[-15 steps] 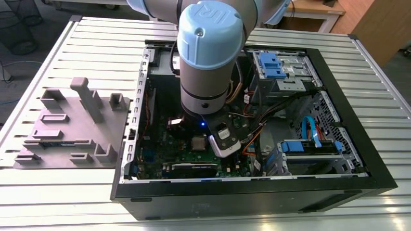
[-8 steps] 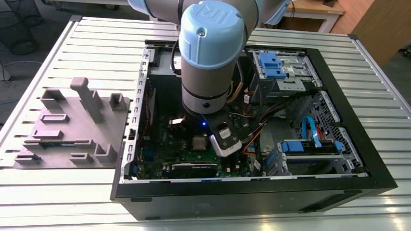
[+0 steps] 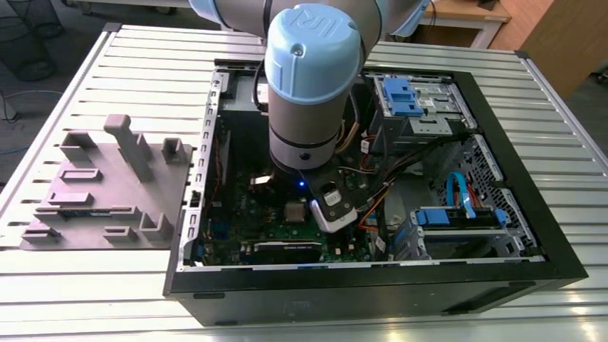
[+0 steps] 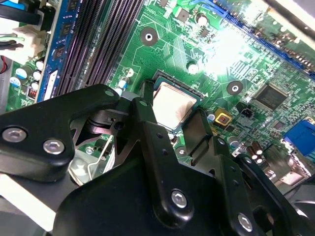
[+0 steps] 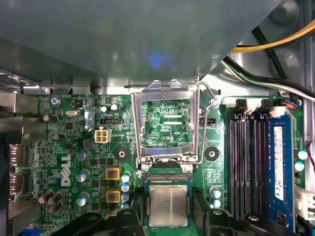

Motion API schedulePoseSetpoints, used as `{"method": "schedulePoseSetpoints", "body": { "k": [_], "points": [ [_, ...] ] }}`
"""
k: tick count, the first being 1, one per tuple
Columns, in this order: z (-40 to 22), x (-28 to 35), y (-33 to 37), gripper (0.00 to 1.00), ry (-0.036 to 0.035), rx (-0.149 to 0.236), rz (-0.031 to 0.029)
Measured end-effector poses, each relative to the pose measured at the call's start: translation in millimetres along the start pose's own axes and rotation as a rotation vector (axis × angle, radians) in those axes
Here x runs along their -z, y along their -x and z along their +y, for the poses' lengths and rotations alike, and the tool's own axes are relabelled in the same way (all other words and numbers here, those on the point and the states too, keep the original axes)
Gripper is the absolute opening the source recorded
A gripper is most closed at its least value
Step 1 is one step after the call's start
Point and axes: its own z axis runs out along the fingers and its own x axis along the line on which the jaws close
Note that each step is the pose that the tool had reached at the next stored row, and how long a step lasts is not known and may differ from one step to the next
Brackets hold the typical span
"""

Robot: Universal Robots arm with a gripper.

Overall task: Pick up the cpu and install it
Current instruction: 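Place the cpu into insertion slot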

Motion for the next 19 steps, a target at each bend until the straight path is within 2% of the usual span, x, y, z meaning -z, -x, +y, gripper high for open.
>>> {"method": "schedulePoseSetpoints", "body": {
  "k": [11,19],
  "points": [
    [0.1,-1.3,0.0,0.48,0.0005,0.0,-0.0002],
    [0.2,0.7,0.4,0.48,0.0007,0.0,-0.0002]
  ]
}}
